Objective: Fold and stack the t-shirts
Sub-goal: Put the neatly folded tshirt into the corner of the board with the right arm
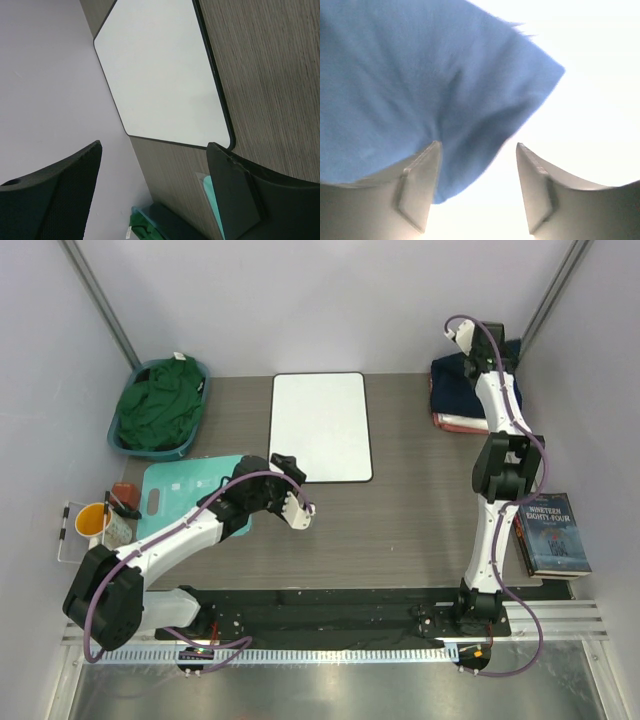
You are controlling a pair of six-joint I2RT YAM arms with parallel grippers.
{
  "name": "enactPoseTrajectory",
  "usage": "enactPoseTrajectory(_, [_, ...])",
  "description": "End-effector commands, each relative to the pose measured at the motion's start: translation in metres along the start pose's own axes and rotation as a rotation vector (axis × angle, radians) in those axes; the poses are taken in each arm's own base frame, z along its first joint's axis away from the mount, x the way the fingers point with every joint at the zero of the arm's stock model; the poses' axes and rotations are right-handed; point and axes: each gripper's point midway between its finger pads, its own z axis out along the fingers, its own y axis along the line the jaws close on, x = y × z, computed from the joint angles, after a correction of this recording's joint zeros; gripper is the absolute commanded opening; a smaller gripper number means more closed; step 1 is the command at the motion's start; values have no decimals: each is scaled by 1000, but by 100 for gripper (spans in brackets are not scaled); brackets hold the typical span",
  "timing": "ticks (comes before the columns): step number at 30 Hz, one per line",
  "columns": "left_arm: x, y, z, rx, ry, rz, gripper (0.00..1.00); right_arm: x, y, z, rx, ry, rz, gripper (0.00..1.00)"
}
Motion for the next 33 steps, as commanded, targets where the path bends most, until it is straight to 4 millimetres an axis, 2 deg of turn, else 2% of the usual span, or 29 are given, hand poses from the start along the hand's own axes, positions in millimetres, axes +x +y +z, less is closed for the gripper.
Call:
enactPoseTrajectory(1, [-4,23,-6,-50,-23,18,85,4,-38,1,180,35,27,70])
enactPoseTrajectory(8, [-5,22,-8,-51,-26,19,86,4,-54,-8,239,42,54,71])
enactPoseTrajectory(11, [-5,26,-9,-65,-22,20,86,-8,-54,-16,209,-7,100,67])
enactPoseTrajectory(12, [-5,26,-9,-65,-22,23,86,-7,-46,-19,157,-7,102,64])
enactPoseTrajectory(14, [-3,28,-9,-71,-11,28,86,-22,-25,-22,22,-89,164,34])
enactPoseTrajectory(15, [-2,28,-9,-71,-8,30,86,-18,-8,-23,-45,-75,172,16])
enactPoseTrajectory(16, [-1,27,-8,-71,-2,28,86,-23,7,-23,-110,-102,217,2])
enactPoseTrajectory(18, [2,25,-7,-65,13,29,83,-17,37,-21,-217,-81,234,1])
enactPoseTrajectory(20, [3,23,-5,-59,15,27,81,-19,57,-19,-291,-89,270,1])
enactPoseTrajectory(21, [3,22,-5,-56,15,18,81,-17,66,-12,-304,-78,277,1])
enactPoseTrajectory(27, [6,14,-5,-31,32,1,81,-21,76,15,-283,-83,287,1])
enactPoseTrajectory(33, [11,9,-1,-8,52,-16,80,-22,107,40,-308,-88,289,1])
